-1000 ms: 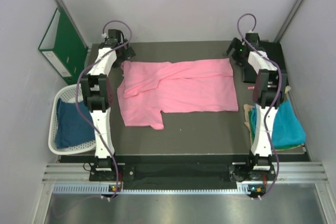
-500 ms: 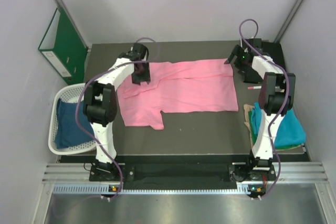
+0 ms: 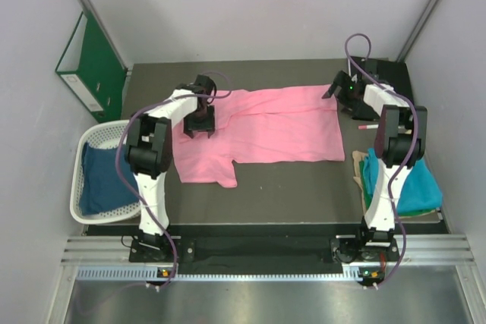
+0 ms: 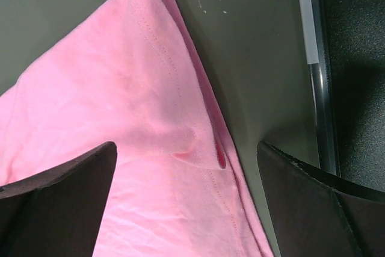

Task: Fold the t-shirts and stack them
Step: Fold the flattened tshirt in 1/3 of the way

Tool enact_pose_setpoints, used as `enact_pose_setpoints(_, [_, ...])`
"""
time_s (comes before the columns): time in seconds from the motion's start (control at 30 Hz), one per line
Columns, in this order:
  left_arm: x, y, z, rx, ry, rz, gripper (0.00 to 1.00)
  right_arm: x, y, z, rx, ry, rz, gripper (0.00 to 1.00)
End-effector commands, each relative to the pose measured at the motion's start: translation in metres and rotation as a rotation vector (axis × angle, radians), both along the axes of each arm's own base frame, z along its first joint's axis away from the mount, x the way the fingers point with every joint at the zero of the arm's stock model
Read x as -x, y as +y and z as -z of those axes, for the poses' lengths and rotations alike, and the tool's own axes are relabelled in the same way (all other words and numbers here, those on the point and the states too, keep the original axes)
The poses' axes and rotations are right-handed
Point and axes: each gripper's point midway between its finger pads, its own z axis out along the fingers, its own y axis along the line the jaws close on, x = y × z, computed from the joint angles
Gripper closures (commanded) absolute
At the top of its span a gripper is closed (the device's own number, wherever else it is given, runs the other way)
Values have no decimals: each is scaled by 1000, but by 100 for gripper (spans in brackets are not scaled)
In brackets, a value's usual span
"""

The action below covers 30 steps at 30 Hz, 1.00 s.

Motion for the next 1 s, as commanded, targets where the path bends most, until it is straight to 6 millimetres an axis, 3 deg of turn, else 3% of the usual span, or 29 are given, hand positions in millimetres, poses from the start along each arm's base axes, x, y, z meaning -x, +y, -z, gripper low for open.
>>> enact_pose_setpoints(0.0, [-26,3,7,-50,-40,3,38,-4,-2,-36,-6,-83,-8,0])
enact_pose_setpoints(0.07, [-32,3,8,-57,-55,-3,46,-5,-1,-37,-9,-86,-12,0])
enact_pose_setpoints(0.1, [-37,6,9,-76,-63,-9,80,-4,0,-36,-13,-82,-14,0])
enact_pose_setpoints(0.13, [-37,10,8,-94,-57,-25,100,-4,0,-35,-15,-79,-15,1])
enact_pose_setpoints(0.37, [-49,18,-22,-125,-133,-68,100,-1,5,-30,-37,-68,-34,0])
enact_pose_setpoints(0.67, [-47,11,-79,5,-247,-30,100,3,15,-19,-64,-36,-62,0])
enact_pose_setpoints(0.8, [-49,21,-90,24,-269,-43,100,6,19,-14,-72,-26,-73,0])
enact_pose_setpoints(0.97, [-44,14,-89,76,-238,-3,100,10,22,-5,-81,-2,-86,1])
